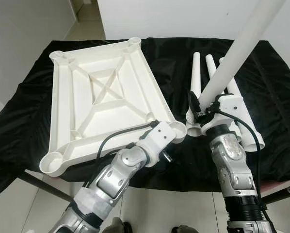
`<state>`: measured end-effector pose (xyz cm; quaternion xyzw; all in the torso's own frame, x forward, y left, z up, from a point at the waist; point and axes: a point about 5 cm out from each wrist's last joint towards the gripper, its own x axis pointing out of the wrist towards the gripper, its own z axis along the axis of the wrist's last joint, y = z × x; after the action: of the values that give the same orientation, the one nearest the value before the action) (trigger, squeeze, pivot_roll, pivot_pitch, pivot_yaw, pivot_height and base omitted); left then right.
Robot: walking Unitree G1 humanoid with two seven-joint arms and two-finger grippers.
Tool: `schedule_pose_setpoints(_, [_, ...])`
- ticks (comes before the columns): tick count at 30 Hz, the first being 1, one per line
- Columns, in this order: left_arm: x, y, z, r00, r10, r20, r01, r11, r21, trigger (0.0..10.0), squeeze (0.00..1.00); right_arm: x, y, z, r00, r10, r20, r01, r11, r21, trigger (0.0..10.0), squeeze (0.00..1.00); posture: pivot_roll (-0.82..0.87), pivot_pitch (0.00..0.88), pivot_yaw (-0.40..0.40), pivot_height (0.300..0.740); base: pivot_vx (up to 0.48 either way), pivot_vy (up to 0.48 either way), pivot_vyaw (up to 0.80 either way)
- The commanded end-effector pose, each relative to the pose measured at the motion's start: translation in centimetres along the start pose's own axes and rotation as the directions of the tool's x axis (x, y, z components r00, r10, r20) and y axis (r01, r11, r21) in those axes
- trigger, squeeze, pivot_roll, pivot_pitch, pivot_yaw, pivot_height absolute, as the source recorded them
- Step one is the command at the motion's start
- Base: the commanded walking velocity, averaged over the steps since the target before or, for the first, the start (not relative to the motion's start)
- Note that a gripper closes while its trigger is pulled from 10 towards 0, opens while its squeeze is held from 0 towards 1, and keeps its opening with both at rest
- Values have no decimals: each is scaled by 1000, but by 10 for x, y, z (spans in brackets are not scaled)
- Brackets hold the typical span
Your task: Building children table
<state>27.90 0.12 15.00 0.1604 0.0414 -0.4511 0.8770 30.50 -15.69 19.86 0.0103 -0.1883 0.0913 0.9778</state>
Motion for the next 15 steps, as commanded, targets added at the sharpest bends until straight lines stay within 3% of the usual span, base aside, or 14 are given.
schedule_pose_setpoints(1, [0,3,4,1000,-19,10,18,999,46,10000,0,1,7,-3,1000,12,-1,-12,1000,11,10000,0,-114,103,106,740,0,0,0])
schedule_pose_setpoints(2, [0,3,4,1000,-19,10,18,999,46,10000,0,1,7,-3,1000,12,-1,-12,1000,11,10000,0,-114,103,106,740,0,0,0])
schedule_pose_setpoints(5, [-18,17,0,998,-56,27,55,997,57,10000,0,0,15,-7,998,59,-21,-59,998,-16,10000,0,-112,104,107,740,0,0,0])
schedule_pose_setpoints(8, [-26,19,-1,996,-80,37,78,995,59,10000,0,-1,17,-9,997,72,-32,-73,997,-26,10000,0,-109,110,103,740,0,0,0])
schedule_pose_setpoints(12, [-53,18,-1,982,-177,60,174,983,55,10000,0,-3,29,-13,988,140,-61,-141,990,-22,10000,0,-109,114,97,740,0,0,0])
schedule_pose_setpoints(14, [-53,18,-1,982,-177,60,174,983,55,10000,0,-3,29,-13,988,140,-61,-141,990,-22,10000,0,-109,114,97,740,0,0,0])
schedule_pose_setpoints(15, [-62,17,-1,975,-210,66,208,977,42,10000,0,-2,33,-12,984,167,-57,-170,985,-37,10000,0,-109,113,92,740,0,0,0])
